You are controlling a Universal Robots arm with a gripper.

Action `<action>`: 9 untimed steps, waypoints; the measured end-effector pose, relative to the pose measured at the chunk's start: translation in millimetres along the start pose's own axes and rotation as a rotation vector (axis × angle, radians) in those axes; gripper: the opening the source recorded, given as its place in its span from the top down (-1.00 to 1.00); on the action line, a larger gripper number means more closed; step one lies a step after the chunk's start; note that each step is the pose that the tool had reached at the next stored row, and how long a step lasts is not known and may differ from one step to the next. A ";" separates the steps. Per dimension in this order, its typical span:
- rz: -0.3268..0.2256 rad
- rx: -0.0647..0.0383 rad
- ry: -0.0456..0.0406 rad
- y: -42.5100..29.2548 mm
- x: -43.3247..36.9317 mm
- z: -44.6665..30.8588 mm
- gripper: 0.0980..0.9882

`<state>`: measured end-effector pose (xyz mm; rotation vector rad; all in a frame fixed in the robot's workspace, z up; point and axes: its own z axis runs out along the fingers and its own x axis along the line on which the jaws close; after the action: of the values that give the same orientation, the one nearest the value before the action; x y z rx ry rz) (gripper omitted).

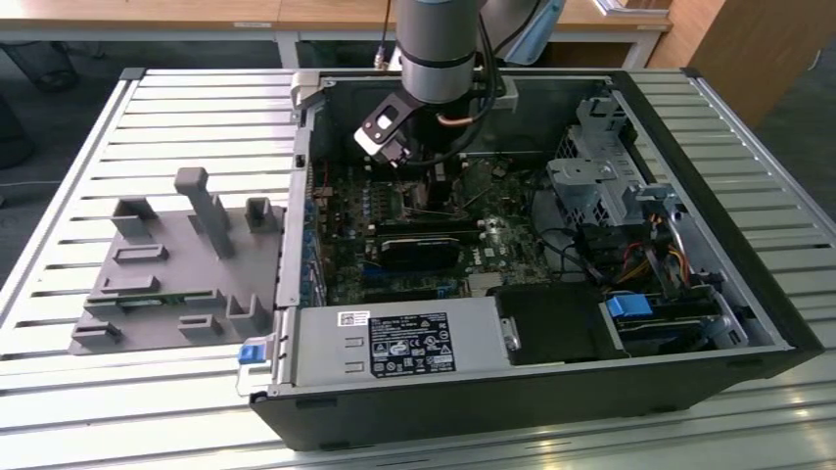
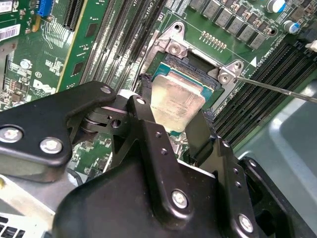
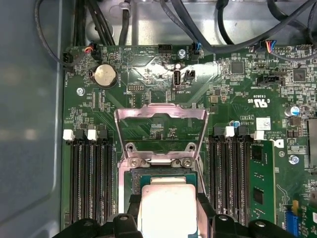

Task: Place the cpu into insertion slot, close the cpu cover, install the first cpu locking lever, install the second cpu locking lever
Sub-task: 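Place the cpu into insertion slot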

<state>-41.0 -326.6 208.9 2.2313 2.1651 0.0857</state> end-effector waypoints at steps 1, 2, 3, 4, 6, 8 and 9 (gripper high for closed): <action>0.000 0.000 -0.0001 -0.1 0.2 0.8 0.04; 0.000 0.000 -0.0001 -0.1 0.5 1.6 0.04; 0.000 0.000 -0.0004 -0.2 0.7 2.4 0.04; 0.000 0.000 -0.0013 -0.3 0.8 3.2 0.04; 0.000 0.000 -0.0047 -0.6 1.5 4.9 0.04; 0.000 0.000 -0.0063 -0.6 2.3 6.2 0.04; 0.000 0.000 -0.0065 -0.7 2.7 6.7 0.04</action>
<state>-41.2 -323.8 202.2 2.2282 2.1620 0.0785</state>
